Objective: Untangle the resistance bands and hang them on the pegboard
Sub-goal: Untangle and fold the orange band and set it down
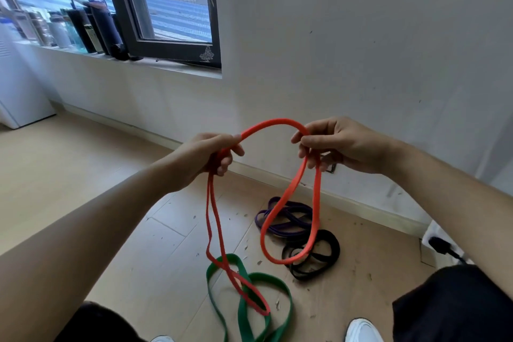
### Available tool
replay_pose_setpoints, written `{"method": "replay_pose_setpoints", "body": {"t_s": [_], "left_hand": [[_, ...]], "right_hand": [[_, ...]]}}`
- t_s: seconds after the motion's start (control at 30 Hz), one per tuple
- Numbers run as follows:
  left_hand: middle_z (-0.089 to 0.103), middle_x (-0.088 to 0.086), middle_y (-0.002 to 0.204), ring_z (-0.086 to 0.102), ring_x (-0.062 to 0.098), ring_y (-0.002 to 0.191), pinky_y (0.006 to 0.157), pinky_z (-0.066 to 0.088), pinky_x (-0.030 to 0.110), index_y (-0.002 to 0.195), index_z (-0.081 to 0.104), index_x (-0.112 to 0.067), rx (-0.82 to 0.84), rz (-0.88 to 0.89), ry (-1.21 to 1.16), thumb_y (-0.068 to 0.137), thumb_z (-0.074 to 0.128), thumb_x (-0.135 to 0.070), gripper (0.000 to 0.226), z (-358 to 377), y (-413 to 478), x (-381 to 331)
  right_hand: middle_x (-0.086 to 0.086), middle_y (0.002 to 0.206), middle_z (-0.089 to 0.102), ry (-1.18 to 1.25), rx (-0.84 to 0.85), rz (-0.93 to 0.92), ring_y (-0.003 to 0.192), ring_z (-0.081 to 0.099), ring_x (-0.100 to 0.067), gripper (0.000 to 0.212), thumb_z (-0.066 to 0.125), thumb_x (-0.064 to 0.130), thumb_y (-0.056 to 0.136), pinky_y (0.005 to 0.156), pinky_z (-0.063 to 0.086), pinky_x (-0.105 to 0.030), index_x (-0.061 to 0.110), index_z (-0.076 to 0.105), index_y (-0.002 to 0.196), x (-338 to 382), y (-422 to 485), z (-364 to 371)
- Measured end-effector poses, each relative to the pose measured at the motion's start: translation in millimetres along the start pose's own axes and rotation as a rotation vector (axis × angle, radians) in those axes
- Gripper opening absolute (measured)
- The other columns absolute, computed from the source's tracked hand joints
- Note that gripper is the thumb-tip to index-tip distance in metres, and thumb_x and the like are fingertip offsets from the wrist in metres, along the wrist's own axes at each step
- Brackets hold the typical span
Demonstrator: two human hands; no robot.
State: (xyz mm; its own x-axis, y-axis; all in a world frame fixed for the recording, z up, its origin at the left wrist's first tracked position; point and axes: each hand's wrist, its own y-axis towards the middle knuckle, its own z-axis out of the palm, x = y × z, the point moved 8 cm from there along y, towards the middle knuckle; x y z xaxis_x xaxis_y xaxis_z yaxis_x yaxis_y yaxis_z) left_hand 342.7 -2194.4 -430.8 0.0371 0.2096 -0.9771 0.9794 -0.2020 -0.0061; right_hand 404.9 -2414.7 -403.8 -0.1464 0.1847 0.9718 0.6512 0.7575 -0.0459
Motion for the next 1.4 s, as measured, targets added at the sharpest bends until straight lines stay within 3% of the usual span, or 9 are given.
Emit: {"method": "replay_pose_setpoints", "body": {"t_s": [0.13, 0.27, 0.53, 0.7, 0.87, 1.07, 1.23, 1.4], "left_hand": [[0.054, -0.004, 0.065, 0.051, 0.011, 0.060, 0.065, 0.048, 0.021, 0.106, 0.069, -0.009, 0.000, 0.074, 0.080, 0.087, 0.060, -0.046, 0.043, 28, 5, -24], [0.043, -0.005, 0.059, 0.038, 0.011, 0.054, 0.059, 0.039, 0.022, 0.089, 0.065, -0.009, -0.048, 0.166, 0.003, 0.090, 0.057, -0.045, 0.036, 41, 8, -45], [0.038, -0.008, 0.056, 0.034, 0.009, 0.051, 0.057, 0.038, 0.021, 0.084, 0.061, -0.014, -0.321, 0.215, -0.228, 0.101, 0.057, -0.035, 0.027, -1, 6, -45], [0.035, -0.008, 0.057, 0.031, 0.009, 0.054, 0.059, 0.037, 0.023, 0.084, 0.061, -0.017, -0.504, 0.231, -0.348, 0.100, 0.060, -0.041, 0.028, -39, -4, -36], [0.035, -0.008, 0.056, 0.031, 0.009, 0.053, 0.057, 0.037, 0.023, 0.085, 0.061, -0.019, -0.638, 0.214, -0.427, 0.098, 0.063, -0.044, 0.029, -67, -14, -22], [0.034, -0.008, 0.055, 0.029, 0.009, 0.052, 0.056, 0.035, 0.023, 0.085, 0.061, -0.019, -0.639, 0.195, -0.398, 0.097, 0.064, -0.045, 0.029, -72, -15, -11], [0.035, -0.009, 0.055, 0.031, 0.008, 0.052, 0.057, 0.038, 0.022, 0.086, 0.061, -0.019, -0.605, 0.213, -0.401, 0.098, 0.063, -0.044, 0.028, -67, -13, -16], [0.034, -0.009, 0.055, 0.031, 0.009, 0.052, 0.056, 0.038, 0.022, 0.085, 0.061, -0.019, -0.641, 0.206, -0.399, 0.098, 0.063, -0.045, 0.029, -72, -14, -13]], "right_hand": [[-0.011, 0.094, 0.072, -0.010, 0.036, -0.071, 0.078, 0.070, -0.024, 0.029, 0.062, 0.019, 0.093, 0.060, 0.058, -0.026, 0.003, 0.068, 0.116, 13, 3, 17], [-0.010, 0.096, 0.073, -0.050, 0.073, -0.072, 0.081, 0.071, -0.023, 0.022, 0.060, 0.014, 0.097, 0.061, 0.058, -0.026, 0.005, 0.067, 0.116, 13, 9, 28], [-0.009, 0.100, 0.074, -0.134, 0.192, 0.152, 0.090, 0.072, -0.027, 0.014, 0.067, 0.012, 0.095, 0.066, 0.061, -0.031, 0.006, 0.068, 0.107, -43, 16, 29], [-0.012, 0.099, 0.070, -0.137, 0.253, 0.259, 0.091, 0.070, -0.027, 0.011, 0.068, 0.011, 0.095, 0.062, 0.059, -0.029, 0.008, 0.067, 0.105, -74, 15, 28], [-0.013, 0.103, 0.072, -0.013, 0.276, 0.360, 0.095, 0.071, -0.028, 0.019, 0.065, 0.010, 0.097, 0.068, 0.062, -0.030, 0.002, 0.065, 0.114, -96, 12, 28], [-0.016, 0.120, 0.072, -0.070, 0.269, 0.384, 0.101, 0.074, -0.032, 0.034, 0.069, 0.002, 0.092, 0.068, 0.063, -0.030, 0.000, 0.062, 0.126, -106, 8, 28], [-0.015, 0.118, 0.073, -0.168, 0.196, 0.372, 0.101, 0.074, -0.036, 0.036, 0.074, 0.000, 0.088, 0.068, 0.061, -0.030, 0.004, 0.061, 0.121, -111, 10, 23], [-0.018, 0.117, 0.073, -0.060, 0.203, 0.384, 0.099, 0.073, -0.031, 0.032, 0.069, 0.003, 0.092, 0.072, 0.063, -0.029, 0.002, 0.059, 0.122, -109, 9, 21]]}}
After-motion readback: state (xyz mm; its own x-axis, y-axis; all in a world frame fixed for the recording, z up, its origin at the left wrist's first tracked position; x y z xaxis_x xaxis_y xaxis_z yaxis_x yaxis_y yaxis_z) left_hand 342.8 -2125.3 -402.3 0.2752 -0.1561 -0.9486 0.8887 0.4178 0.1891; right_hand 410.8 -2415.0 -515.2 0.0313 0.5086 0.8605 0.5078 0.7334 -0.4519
